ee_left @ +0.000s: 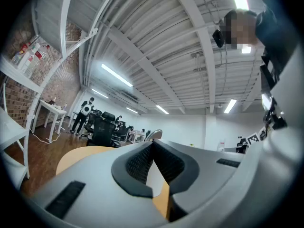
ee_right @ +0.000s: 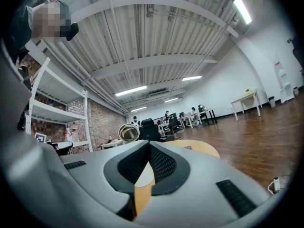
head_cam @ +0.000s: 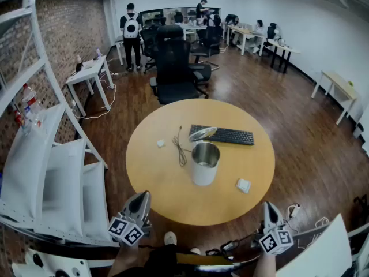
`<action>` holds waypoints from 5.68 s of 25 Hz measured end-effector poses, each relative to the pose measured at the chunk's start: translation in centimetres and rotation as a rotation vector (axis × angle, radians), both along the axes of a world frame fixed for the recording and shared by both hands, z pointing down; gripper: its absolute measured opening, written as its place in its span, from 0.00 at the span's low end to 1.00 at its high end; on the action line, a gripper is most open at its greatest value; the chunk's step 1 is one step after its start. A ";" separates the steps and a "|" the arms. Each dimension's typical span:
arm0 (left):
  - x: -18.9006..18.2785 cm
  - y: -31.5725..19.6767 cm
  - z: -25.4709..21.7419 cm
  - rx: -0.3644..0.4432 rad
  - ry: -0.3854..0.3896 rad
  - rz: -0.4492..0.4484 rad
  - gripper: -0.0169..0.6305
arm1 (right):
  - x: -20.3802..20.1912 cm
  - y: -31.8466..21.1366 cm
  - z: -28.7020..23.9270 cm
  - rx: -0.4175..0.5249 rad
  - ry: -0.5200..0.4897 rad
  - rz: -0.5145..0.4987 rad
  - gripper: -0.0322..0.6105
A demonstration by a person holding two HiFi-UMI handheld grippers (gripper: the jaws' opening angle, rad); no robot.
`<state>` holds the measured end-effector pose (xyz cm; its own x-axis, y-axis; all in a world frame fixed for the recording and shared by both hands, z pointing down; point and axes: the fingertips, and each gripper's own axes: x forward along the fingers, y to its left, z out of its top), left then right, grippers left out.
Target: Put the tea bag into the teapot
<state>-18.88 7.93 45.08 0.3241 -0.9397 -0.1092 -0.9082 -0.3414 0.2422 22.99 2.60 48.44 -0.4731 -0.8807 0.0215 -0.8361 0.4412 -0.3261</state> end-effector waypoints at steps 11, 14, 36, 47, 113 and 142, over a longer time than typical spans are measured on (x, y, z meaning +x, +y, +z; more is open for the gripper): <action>0.6 -6.5 0.3 -0.010 -0.013 0.077 0.02 | 2.1 -2.8 1.5 -0.026 0.079 0.114 0.06; 0.6 -8.9 0.0 -0.008 -0.014 0.105 0.02 | 1.7 -4.5 1.4 -0.023 0.076 0.130 0.06; -0.9 -18.5 3.0 -0.080 0.038 0.209 0.02 | -3.2 -11.7 4.6 -0.161 0.242 0.172 0.31; 0.2 -19.6 4.1 -0.151 0.038 0.179 0.02 | -4.4 -14.7 8.6 -0.221 0.517 -0.055 0.40; -2.2 -19.9 0.9 -0.080 0.026 0.071 0.02 | -7.0 -23.9 2.8 0.066 0.892 -0.269 0.35; -7.8 -13.3 1.2 -0.105 -0.017 -0.130 0.02 | -25.1 -19.9 -1.7 0.138 0.435 -0.736 0.35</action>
